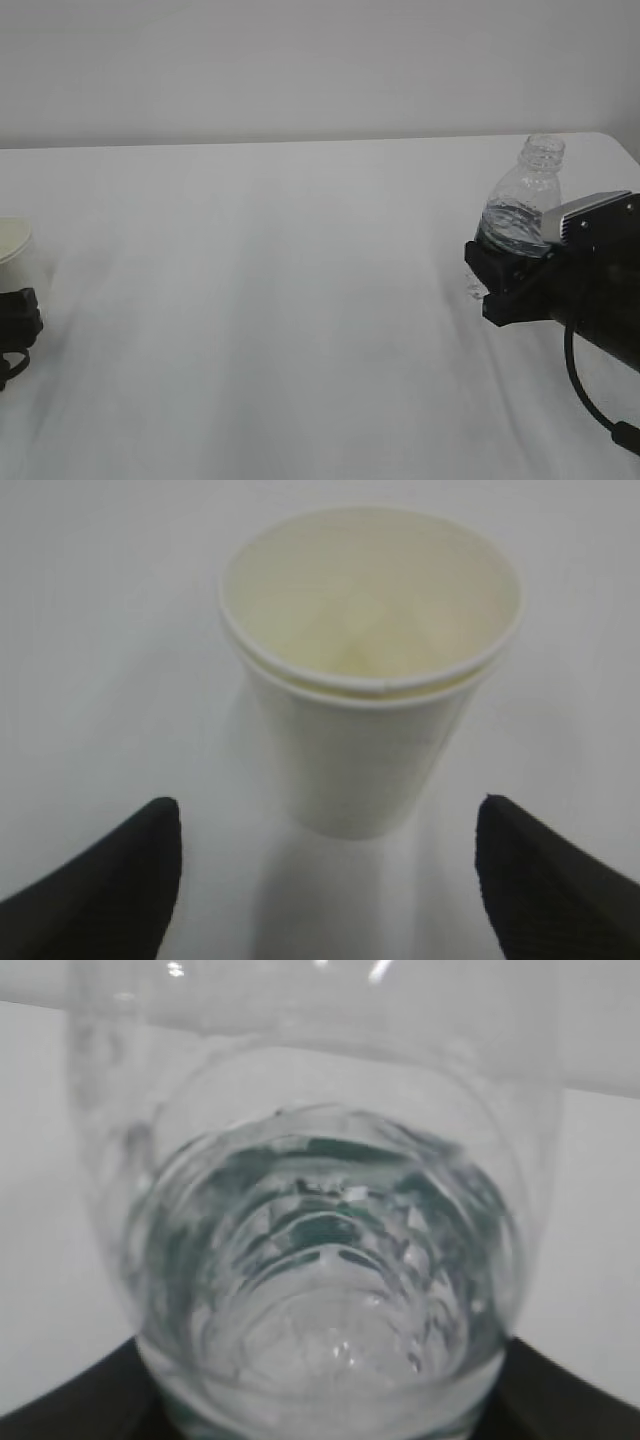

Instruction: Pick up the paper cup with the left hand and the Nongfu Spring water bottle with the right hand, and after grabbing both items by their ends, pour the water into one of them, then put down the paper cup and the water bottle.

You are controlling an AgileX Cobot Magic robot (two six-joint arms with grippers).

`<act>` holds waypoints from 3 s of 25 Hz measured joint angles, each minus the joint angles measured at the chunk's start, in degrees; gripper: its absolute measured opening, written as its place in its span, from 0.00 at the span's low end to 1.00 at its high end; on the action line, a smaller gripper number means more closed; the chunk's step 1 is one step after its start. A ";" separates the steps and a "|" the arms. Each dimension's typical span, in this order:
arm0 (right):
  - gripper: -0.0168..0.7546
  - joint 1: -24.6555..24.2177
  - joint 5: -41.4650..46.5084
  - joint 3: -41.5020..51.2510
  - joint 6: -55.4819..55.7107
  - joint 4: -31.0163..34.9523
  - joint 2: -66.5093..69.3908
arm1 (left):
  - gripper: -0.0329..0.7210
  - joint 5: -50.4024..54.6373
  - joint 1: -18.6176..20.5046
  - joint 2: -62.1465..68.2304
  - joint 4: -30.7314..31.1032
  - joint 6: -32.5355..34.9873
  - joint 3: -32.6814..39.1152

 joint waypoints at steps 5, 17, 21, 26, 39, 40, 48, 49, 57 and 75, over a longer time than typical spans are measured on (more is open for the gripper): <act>0.58 0.00 0.00 0.00 0.00 0.04 0.00 | 0.95 0.00 0.00 1.10 0.00 0.00 -1.86; 0.58 0.00 0.00 0.00 0.00 0.13 0.00 | 0.95 -0.10 0.00 5.32 0.00 0.10 -5.89; 0.58 0.00 0.00 0.00 -0.10 0.17 0.00 | 0.95 -0.10 0.00 5.46 -0.04 0.10 -7.00; 0.58 0.00 0.00 0.00 -0.10 0.26 0.00 | 0.95 -0.10 0.83 5.61 -0.14 0.21 -8.73; 0.58 0.00 0.00 0.00 -0.10 0.39 0.00 | 0.95 -0.10 3.42 7.65 1.33 0.29 -11.93; 0.58 0.00 0.00 0.00 -0.10 0.39 0.00 | 0.95 -0.10 3.42 8.05 1.44 0.29 -11.93; 0.58 0.00 0.00 0.00 -0.10 0.39 0.00 | 0.93 -0.10 3.42 9.14 1.51 0.29 -11.93; 0.58 0.00 0.00 0.00 -0.10 0.39 0.00 | 0.93 -0.10 3.42 9.14 1.51 0.29 -11.93; 0.58 0.00 0.00 0.00 -0.10 0.39 0.00 | 0.92 -0.10 3.88 9.71 1.65 0.29 -13.70; 0.58 0.00 0.00 0.00 -0.10 0.39 0.00 | 0.80 -0.10 3.88 10.07 1.92 0.33 -14.66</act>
